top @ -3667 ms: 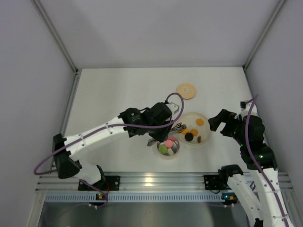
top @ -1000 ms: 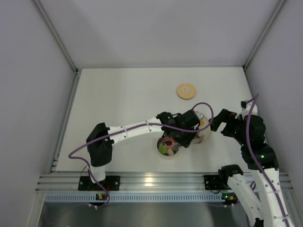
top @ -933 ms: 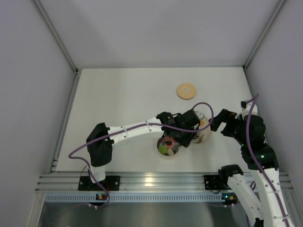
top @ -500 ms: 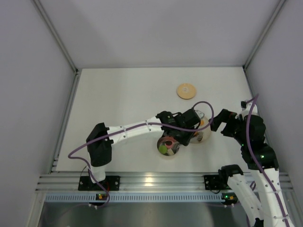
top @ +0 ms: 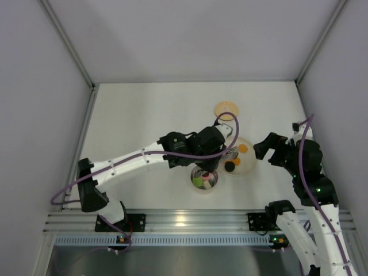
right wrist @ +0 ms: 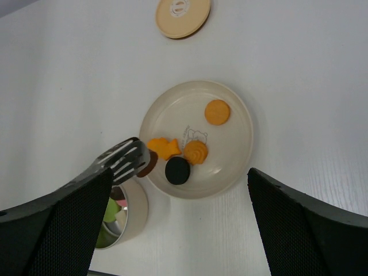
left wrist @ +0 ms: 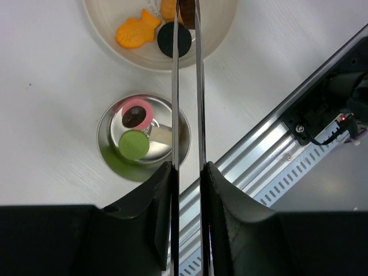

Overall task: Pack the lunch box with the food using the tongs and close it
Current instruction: Pick up the fake food from the plate, then place the fake food in the packing box.

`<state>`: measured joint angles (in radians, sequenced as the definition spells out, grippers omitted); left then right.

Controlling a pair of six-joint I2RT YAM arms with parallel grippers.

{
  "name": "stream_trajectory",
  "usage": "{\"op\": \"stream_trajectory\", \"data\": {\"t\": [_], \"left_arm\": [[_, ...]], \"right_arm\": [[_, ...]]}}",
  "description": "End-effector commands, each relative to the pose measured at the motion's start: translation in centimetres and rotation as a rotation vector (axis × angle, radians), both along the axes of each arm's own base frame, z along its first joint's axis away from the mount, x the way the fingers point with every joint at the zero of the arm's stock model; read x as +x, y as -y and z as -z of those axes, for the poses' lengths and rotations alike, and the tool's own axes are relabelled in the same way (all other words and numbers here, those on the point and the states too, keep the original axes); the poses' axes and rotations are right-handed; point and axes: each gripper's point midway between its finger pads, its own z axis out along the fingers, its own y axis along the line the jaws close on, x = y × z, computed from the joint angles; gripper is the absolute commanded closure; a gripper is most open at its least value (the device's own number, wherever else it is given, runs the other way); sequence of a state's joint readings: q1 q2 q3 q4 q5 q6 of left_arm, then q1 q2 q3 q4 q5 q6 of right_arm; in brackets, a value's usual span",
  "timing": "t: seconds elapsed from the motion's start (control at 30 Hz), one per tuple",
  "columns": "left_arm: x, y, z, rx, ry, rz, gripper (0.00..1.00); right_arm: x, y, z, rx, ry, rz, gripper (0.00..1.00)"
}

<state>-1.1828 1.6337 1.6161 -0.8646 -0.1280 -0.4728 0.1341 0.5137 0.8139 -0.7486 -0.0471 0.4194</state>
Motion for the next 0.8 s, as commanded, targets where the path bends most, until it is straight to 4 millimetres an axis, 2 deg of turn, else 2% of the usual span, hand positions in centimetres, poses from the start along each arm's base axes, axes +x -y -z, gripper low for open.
{"op": "stream_trajectory", "data": {"t": [0.0,0.03,0.1,0.13,0.17,0.2,0.23,0.3,0.43,0.6,0.63,0.77], "left_arm": [[-1.0,-4.0,-1.7,-0.001,0.023,-0.043,0.68],[-1.3,-5.0,-2.6,-0.022,0.028,-0.051,0.68],[-2.1,-7.0,-1.9,0.022,0.013,-0.059,0.67],[-2.5,-8.0,-2.5,0.004,0.012,-0.068,0.67],[-2.9,-8.8,-2.3,0.013,0.002,-0.07,0.66],[-3.4,-9.7,-1.5,0.032,-0.016,-0.079,0.66],[-3.8,-10.3,-1.8,0.012,-0.019,-0.081,0.66],[-4.5,-11.3,-1.3,0.022,-0.043,-0.081,0.66],[-5.7,-13.3,0.9,0.056,-0.082,-0.092,0.65],[-6.1,-13.4,1.1,0.043,-0.093,-0.085,0.63],[-6.0,-13.3,1.1,0.039,-0.09,-0.084,0.58],[-5.7,-12.8,0.6,0.033,-0.08,-0.076,0.54]], "right_arm": [[0.3,0.1,-1.4,0.003,0.03,0.005,0.01],[0.4,0.1,-1.4,0.003,0.03,0.004,0.0],[0.5,0.0,-1.3,0.006,0.025,0.0,0.01],[0.5,0.0,-1.3,0.007,0.024,0.002,0.01],[0.5,0.0,-1.2,0.009,0.024,0.0,0.01],[0.6,0.0,-1.3,0.008,0.027,0.003,0.01],[0.7,0.0,-1.3,0.008,0.027,0.003,0.0],[0.7,0.0,-1.2,0.007,0.027,0.006,0.0],[0.9,0.0,-1.1,0.011,0.025,0.009,0.01],[0.9,0.1,-0.7,0.008,0.016,0.01,0.01],[0.9,0.0,-0.7,0.008,0.019,0.008,0.01],[0.9,0.2,-0.6,-0.001,0.016,0.014,0.0]]}}
